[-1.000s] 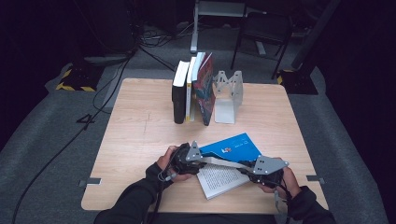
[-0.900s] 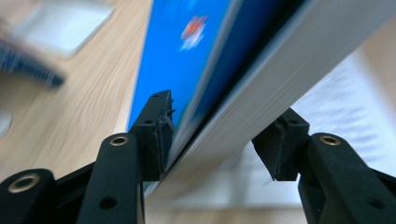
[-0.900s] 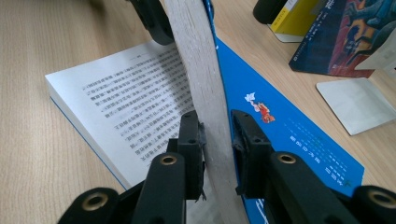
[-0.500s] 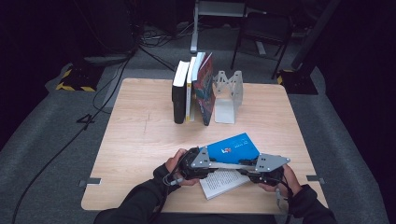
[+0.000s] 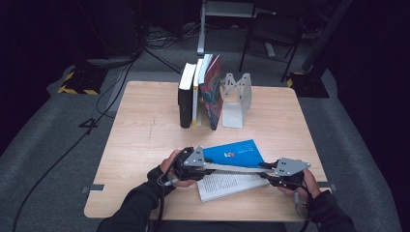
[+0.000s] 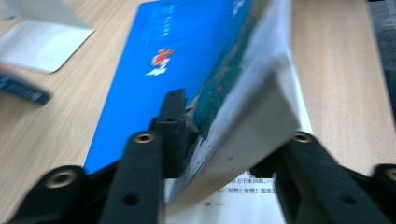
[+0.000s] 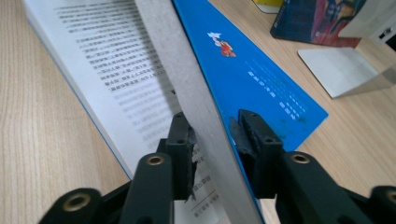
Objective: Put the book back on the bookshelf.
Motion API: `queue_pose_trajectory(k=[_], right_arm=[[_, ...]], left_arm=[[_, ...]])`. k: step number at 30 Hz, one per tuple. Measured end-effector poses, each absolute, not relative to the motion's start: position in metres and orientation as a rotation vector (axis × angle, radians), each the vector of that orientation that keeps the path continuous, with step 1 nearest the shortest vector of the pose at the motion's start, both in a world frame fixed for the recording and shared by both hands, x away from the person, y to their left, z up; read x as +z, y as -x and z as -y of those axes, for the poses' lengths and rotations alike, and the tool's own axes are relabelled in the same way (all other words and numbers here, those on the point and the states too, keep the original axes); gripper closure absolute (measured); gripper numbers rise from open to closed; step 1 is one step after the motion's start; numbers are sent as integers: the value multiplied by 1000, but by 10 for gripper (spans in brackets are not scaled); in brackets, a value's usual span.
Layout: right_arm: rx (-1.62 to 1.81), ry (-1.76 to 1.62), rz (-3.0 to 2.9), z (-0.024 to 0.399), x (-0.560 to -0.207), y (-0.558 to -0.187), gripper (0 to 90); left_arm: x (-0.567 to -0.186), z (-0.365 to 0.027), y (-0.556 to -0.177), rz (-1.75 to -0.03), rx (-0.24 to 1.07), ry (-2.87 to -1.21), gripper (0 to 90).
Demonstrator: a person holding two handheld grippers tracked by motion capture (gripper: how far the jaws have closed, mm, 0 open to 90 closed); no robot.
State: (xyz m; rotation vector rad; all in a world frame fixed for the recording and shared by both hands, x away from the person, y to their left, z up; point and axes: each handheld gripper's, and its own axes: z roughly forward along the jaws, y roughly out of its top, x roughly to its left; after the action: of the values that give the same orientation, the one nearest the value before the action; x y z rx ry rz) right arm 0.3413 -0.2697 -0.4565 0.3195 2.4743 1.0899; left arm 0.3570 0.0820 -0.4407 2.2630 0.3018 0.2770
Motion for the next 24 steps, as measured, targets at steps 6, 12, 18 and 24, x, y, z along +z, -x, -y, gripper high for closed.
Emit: queue_pose_trajectory(k=[6,12,18,24], right_arm=[[1058,-274,-2468,256,-446,-332,719],[1047,-238,-2475,246,-440,-327,726],[1122,-242,-2485,245,-442,-331,643],[1155,-278,-2510,255,-458,-349,645]], left_arm=[[-432,-77,-336,-296,408,-2338,456],[-431,-82,-333,-290,434,-2321,646],[-440,-92,-339,-255,359,-2327,700],[-444,-107,-350,-282,276,-2304,697]])
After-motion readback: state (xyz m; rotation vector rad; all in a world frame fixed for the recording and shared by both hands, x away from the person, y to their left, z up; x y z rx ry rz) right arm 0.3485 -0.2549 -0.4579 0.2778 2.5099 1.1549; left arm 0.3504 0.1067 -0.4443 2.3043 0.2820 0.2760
